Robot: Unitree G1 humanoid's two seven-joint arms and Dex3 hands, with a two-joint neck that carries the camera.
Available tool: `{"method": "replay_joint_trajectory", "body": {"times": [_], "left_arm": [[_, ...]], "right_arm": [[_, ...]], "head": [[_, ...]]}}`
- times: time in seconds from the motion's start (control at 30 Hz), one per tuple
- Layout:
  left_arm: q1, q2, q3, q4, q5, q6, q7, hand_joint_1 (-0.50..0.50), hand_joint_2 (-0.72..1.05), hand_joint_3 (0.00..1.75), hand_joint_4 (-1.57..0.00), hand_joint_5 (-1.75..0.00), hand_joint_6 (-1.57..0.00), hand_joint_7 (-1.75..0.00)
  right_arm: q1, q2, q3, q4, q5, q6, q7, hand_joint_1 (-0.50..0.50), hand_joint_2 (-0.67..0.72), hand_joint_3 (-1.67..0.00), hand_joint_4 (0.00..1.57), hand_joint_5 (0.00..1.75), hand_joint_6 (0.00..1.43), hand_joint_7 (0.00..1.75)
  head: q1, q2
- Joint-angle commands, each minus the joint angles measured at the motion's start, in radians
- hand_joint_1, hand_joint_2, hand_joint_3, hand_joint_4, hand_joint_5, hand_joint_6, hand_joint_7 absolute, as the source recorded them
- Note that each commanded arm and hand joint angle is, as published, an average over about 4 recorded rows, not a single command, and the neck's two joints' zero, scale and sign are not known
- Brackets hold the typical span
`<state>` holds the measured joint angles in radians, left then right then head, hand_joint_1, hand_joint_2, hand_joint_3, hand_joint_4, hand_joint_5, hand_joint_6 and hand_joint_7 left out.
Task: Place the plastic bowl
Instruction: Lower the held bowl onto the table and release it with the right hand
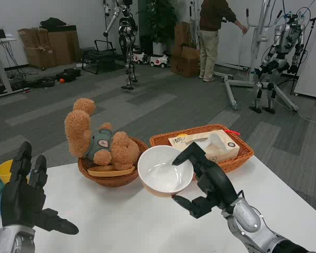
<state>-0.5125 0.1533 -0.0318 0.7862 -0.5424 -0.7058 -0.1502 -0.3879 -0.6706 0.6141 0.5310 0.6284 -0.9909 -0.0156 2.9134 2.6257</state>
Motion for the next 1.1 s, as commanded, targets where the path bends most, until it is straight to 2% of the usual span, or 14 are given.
{"method": "replay_joint_trajectory", "body": {"times": [0.03,0.63,0.93,1.1], "left_arm": [[-0.030,-0.006,-0.010,0.048,-0.019,-0.007,0.005,-0.50,-0.49,0.00,0.00,0.00,0.00,0.00],[-0.024,-0.006,-0.010,0.050,-0.019,-0.007,0.005,-0.50,-0.46,0.00,0.00,0.00,0.00,0.00],[-0.032,-0.006,-0.013,0.050,-0.019,-0.007,0.005,-0.50,-0.46,0.00,0.00,0.00,0.00,0.00],[-0.035,-0.006,-0.013,0.051,-0.019,-0.007,0.005,-0.50,-0.46,0.00,0.00,0.00,0.00,0.00]], "right_arm": [[-0.045,0.000,0.032,0.043,0.036,-0.005,-0.017,-0.42,-0.60,-1.51,0.80,1.65,0.00,1.61],[-0.045,-0.004,0.039,0.052,0.041,-0.005,-0.018,-0.42,-0.59,-1.51,0.81,1.65,0.00,1.61],[-0.045,0.000,0.047,0.082,0.017,-0.005,-0.018,-0.42,-0.60,-1.51,0.77,1.65,0.00,1.61],[-0.045,-0.001,0.093,0.136,0.000,-0.005,-0.018,-0.42,-0.60,-1.51,0.78,1.65,0.00,1.61]], "head": [[0.019,-0.025],[0.019,-0.055],[0.014,-0.113],[0.004,-0.164]]}}
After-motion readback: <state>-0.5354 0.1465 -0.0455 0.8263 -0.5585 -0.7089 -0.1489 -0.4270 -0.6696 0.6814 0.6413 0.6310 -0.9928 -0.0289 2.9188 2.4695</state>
